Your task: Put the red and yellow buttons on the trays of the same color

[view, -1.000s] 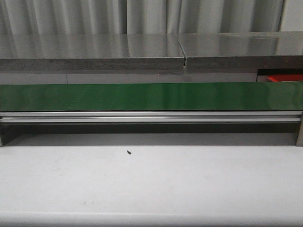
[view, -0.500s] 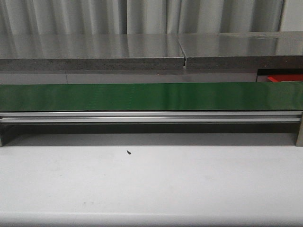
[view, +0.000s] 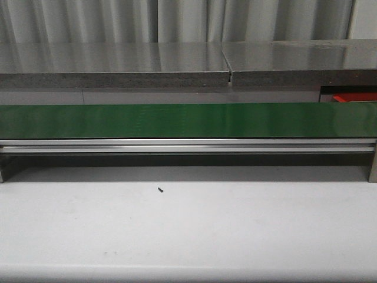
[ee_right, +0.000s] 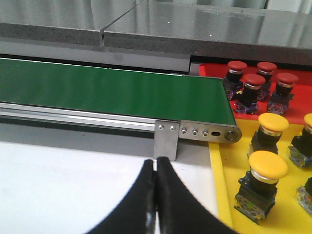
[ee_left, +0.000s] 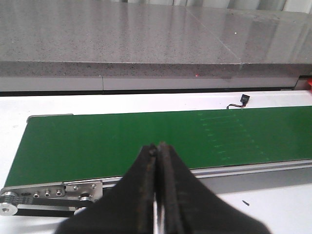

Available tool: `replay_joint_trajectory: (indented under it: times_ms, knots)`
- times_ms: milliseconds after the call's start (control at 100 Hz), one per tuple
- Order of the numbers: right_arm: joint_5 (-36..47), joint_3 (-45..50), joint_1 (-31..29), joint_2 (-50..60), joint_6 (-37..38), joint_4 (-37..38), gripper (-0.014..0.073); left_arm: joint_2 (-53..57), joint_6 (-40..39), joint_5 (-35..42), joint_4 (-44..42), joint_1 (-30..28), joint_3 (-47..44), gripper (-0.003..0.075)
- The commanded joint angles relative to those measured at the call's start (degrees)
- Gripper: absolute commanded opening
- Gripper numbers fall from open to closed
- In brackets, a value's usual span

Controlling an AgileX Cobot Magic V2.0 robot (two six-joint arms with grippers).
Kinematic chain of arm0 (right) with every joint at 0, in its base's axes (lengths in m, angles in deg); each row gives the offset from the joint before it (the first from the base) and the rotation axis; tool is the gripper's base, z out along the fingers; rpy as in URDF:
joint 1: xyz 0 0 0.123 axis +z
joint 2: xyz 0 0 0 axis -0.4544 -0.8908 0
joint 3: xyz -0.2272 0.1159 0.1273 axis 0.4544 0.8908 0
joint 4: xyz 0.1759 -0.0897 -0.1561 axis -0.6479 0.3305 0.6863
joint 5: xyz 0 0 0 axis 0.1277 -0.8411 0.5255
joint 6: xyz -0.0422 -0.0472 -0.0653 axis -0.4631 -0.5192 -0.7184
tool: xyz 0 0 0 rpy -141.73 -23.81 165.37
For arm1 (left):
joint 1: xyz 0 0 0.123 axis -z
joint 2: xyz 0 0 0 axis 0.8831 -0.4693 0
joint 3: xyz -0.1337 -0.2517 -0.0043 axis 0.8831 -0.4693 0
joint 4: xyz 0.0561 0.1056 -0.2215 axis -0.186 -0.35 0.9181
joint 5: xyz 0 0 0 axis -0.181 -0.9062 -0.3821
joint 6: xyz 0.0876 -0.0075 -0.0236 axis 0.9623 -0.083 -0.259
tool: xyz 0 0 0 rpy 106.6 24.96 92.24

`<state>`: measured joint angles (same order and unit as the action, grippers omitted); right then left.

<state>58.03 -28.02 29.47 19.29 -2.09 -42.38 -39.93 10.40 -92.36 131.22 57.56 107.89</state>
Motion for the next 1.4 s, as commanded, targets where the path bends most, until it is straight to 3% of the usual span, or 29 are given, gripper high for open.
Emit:
replay_joint_trajectory:
  times_ms: [0, 1220, 1390]
  knots:
    - [5.5, 0.0, 0.1, 1.0, 0.0, 0.7, -0.0067, 0.0, 0.0, 2.5, 1.9, 0.4, 1.5, -0.0019]
    - [5.3, 0.0, 0.1, 1.0, 0.0, 0.7, -0.0067, 0.0, 0.0, 2.6, 1.9, 0.4, 1.5, -0.0019]
    - [5.3, 0.0, 0.1, 1.0, 0.0, 0.7, -0.0067, 2.3, 0.0, 4.0, -3.1, 1.6, 1.5, -0.0019]
